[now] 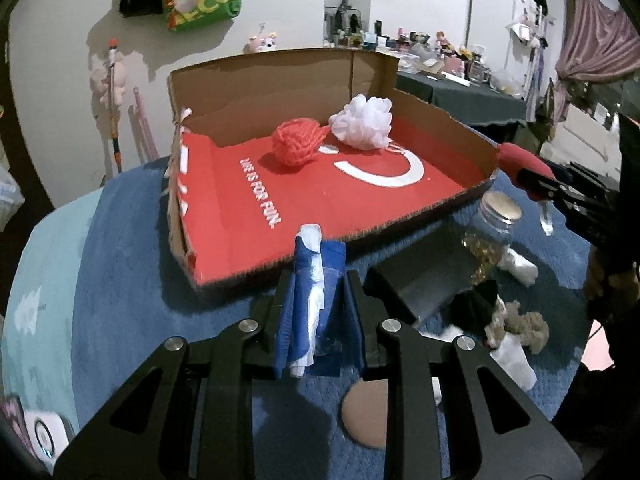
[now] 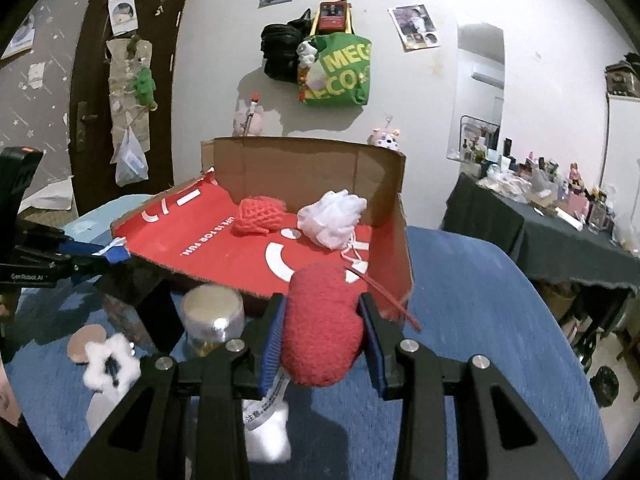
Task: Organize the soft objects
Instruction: 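Carry the blue packet and red heart into the red box with both tools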
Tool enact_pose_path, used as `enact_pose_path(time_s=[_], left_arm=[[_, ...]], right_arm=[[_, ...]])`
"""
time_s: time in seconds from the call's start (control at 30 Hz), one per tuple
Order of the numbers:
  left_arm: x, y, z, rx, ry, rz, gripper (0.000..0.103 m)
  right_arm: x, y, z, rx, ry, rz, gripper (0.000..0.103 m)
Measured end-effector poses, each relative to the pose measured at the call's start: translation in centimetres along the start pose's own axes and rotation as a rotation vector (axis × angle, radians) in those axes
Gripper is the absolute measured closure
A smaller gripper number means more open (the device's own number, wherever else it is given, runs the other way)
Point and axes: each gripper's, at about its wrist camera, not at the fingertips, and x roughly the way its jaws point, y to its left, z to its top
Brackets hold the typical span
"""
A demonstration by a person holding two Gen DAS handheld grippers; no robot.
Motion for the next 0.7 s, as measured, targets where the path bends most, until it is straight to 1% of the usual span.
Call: enact_pose_path(time_s=[0.3, 0.37, 0.47, 0.7], left_arm=[[1.9, 0.8, 3.5, 0.051, 0.000, 0.011, 0.080], [2.8, 1.1, 4.3, 0.059, 0.009, 0.014, 0.080], [4.4, 1.6, 5.2, 0.056, 0.040, 0.019, 0.080], [8.6, 3.1, 6.6, 0.037, 0.136, 0.012, 0.080]], right_arm=[[2.0, 0.4, 3.5, -0.078, -0.046, -0.007, 0.064], [3.0, 0.4, 4.3, -0.092, -0.040, -0.008, 0.064], [5.4, 0.2, 4.9, -0.094, 0.022, 0.001, 0.064], [12.1, -0.8, 5.4, -0.088, 0.236, 0.015, 0.064]])
